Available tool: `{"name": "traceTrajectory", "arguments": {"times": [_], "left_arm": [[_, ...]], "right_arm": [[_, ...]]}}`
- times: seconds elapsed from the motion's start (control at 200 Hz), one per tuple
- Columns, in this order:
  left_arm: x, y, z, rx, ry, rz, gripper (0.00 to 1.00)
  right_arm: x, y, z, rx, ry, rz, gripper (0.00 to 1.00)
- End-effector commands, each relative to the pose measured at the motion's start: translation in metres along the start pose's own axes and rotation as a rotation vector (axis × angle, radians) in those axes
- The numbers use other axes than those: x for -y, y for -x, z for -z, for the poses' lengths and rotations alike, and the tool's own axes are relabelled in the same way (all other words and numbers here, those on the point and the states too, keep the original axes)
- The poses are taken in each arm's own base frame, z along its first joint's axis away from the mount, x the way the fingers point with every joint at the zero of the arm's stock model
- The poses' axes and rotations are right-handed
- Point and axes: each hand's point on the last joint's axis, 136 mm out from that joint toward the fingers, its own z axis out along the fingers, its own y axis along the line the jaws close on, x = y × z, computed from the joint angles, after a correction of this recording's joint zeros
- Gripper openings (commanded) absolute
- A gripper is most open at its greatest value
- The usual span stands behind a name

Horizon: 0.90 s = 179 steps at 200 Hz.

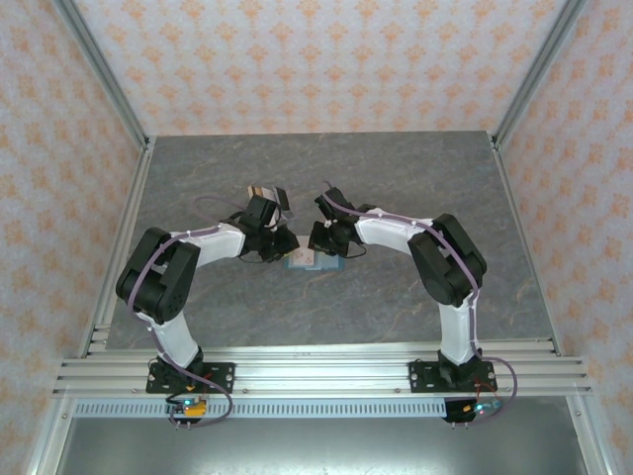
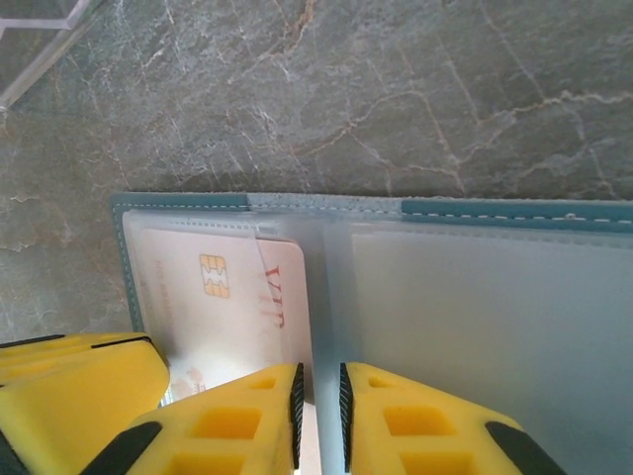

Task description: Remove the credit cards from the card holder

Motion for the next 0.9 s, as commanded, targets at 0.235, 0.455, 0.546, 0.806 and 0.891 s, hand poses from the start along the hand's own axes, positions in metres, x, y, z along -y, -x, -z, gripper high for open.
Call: {"name": "traceTrajectory", "arguments": {"times": [0.235,0.455,0.546,0.806,0.891], "left_arm": [[-0.028,-0.002,-0.009,0.008,0.12,-0.022,0.12],[-0.038,-0.006,-0.01,0.005,0.154,-0.016,0.11],[-0.039,-0.006,-0.01,0.002,0.155,-0.013,0.11],[-0.04,-0.007,-0.011,-0.001,0.156,-0.012,0.11],[-0.04,-0.008,-0.01,-0.001,0.157,-0.012,0.11]], "right_arm": [[-0.005,0.003,-0.002,0.004,0.052,-0.001,0.18],[0.0,0.003,-0.002,0.01,0.038,-0.009,0.18],[-0.002,0.001,-0.004,0.001,0.05,-0.005,0.18],[-0.02,0.001,0.001,0.009,0.177,0.016,0.14],[-0.019,0.004,0.004,0.021,0.18,0.015,0.11]]}}
